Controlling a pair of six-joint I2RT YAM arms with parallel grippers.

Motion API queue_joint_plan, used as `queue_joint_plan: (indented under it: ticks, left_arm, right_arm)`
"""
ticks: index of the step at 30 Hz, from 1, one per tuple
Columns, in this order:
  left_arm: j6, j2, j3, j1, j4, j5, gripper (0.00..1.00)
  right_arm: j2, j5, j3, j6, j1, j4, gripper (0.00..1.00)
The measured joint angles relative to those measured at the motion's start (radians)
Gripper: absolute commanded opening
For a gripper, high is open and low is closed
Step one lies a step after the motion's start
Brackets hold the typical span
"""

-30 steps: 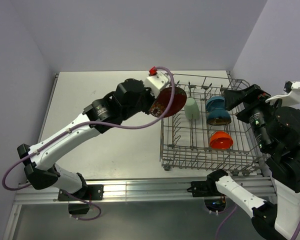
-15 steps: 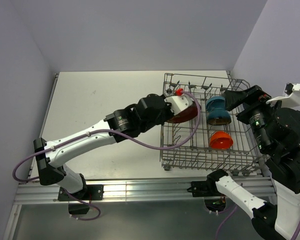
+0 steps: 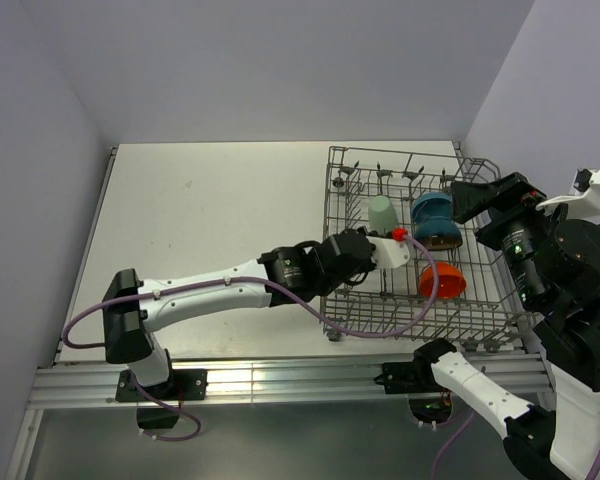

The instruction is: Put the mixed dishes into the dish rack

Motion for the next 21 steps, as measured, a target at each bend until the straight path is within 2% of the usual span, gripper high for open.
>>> queue_joint_plan:
  ticks: [7,21]
  left_arm:
    - [0.05,0.053,-0.055,-0.04,0.045,-0.067,0.0]
    - [0.056,0.074,-0.076,-0.045,0.062,-0.079,0.0]
  right_arm:
    - [-0.024,0.003,0.0,-0.003,0.0,-0.006,0.97]
    - [-0.033,0.017,0.0,-0.011,0.0,-0.008,0.97]
